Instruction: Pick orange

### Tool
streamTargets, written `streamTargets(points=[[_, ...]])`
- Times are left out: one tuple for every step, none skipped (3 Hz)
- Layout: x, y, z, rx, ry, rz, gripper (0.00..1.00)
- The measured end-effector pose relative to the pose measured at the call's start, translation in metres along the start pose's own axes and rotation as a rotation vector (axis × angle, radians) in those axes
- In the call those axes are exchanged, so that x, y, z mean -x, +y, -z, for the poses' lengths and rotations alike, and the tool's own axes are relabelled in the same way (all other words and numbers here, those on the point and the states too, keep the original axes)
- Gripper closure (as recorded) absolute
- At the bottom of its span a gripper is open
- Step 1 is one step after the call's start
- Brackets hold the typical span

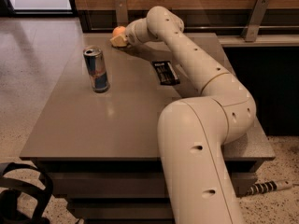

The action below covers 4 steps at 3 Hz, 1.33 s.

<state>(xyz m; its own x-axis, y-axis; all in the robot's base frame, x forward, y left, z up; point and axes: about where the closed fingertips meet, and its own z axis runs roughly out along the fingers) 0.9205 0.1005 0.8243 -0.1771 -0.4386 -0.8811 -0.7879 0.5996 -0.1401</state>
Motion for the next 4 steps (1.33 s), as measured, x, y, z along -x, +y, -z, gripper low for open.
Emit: streamTargets(points=[[0.0004,-0.0001,0.0002,0.000,0.000,0.000,1.00],[0.0005,-0.0001,0.0003,0.000,0.000,0.000,1.00],[0.0006,0.0000,0.0004,0.000,0.000,0.000,1.00],[0.0006,0.0000,0.0004,0.000,0.000,0.000,1.00]])
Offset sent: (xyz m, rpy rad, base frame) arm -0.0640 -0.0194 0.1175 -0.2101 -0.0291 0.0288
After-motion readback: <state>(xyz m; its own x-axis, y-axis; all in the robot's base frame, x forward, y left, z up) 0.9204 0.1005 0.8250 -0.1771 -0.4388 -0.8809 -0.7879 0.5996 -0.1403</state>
